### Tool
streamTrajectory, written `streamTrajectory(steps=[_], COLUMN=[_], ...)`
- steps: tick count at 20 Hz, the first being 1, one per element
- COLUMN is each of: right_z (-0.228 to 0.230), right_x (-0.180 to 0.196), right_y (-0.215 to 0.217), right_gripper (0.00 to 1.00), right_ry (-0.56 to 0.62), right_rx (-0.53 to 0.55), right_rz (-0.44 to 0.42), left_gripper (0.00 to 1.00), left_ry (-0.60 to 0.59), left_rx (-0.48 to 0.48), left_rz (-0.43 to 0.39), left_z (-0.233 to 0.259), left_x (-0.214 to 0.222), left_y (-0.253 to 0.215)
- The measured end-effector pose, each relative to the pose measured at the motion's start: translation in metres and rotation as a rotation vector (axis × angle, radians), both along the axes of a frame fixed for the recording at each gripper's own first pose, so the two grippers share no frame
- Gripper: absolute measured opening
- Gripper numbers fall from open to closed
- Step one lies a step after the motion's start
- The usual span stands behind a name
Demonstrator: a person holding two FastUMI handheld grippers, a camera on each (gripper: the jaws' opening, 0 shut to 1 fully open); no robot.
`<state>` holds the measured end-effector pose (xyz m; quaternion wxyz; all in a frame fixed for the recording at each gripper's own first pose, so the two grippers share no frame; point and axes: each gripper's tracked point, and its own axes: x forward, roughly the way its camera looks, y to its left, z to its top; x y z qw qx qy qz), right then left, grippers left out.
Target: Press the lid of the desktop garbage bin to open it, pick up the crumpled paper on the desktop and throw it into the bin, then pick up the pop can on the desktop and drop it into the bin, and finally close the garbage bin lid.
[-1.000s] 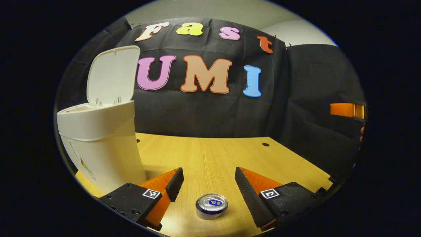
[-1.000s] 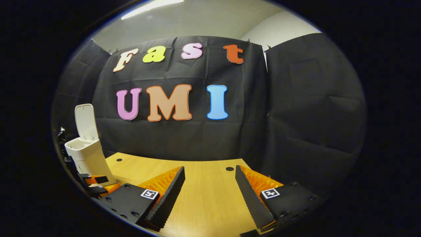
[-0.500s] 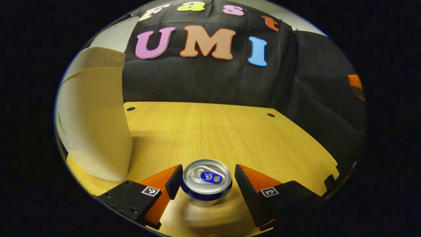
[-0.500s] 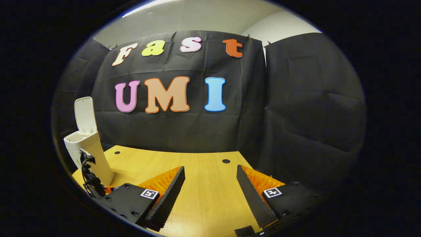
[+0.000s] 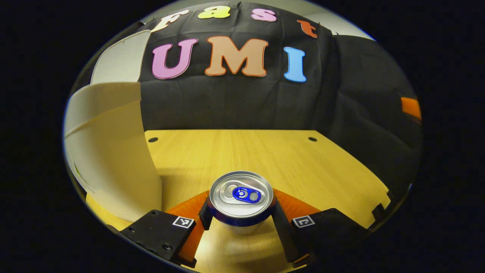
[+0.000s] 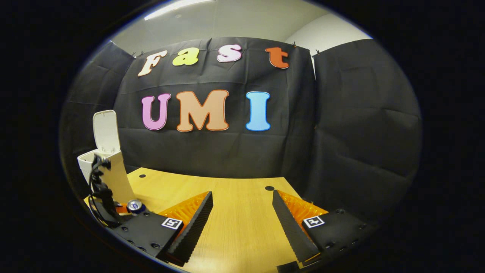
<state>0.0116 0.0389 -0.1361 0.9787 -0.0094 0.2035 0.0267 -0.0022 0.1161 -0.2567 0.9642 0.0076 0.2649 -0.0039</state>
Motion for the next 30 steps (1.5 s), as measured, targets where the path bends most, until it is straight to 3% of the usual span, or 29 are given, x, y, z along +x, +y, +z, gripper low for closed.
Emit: streamTrajectory(steps=[7, 14, 19, 24, 25, 26, 30], right_z=[-0.003, -0.003, -0.009, -0.013, -0.013, -0.014, -0.013], right_x=[0.003, 0.009, 0.011, 0.014, 0.015, 0.015, 0.017], right_y=[0.036, 0.048, 0.057, 0.070, 0.073, 0.075, 0.083], right_gripper=[1.00, 1.00, 1.00, 1.00, 1.00, 1.00, 1.00], right_ry=[-0.014, -0.020, -0.011, 0.001, 0.002, 0.002, -0.007], right_rx=[0.023, 0.046, 0.047, 0.034, 0.033, 0.030, 0.014], right_rz=[0.074, 0.092, 0.107, 0.127, 0.131, 0.135, 0.142], left_gripper=[0.77, 0.78, 0.77, 0.79, 0.82, 0.92, 0.92], left_ry=[-0.287, -0.461, -0.483, -0.404, -0.397, -0.404, -0.457], left_rx=[0.016, 0.034, 0.109, 0.155, 0.157, 0.159, 0.143], left_rz=[0.018, 0.147, 0.291, 0.384, 0.395, 0.398, 0.340], left_z=[0.140, 0.236, 0.253, 0.227, 0.226, 0.231, 0.266], left_x=[0.050, 0.063, 0.050, 0.028, 0.024, 0.021, 0.033], left_y=[0.028, 0.097, 0.174, 0.229, 0.234, 0.236, 0.230])
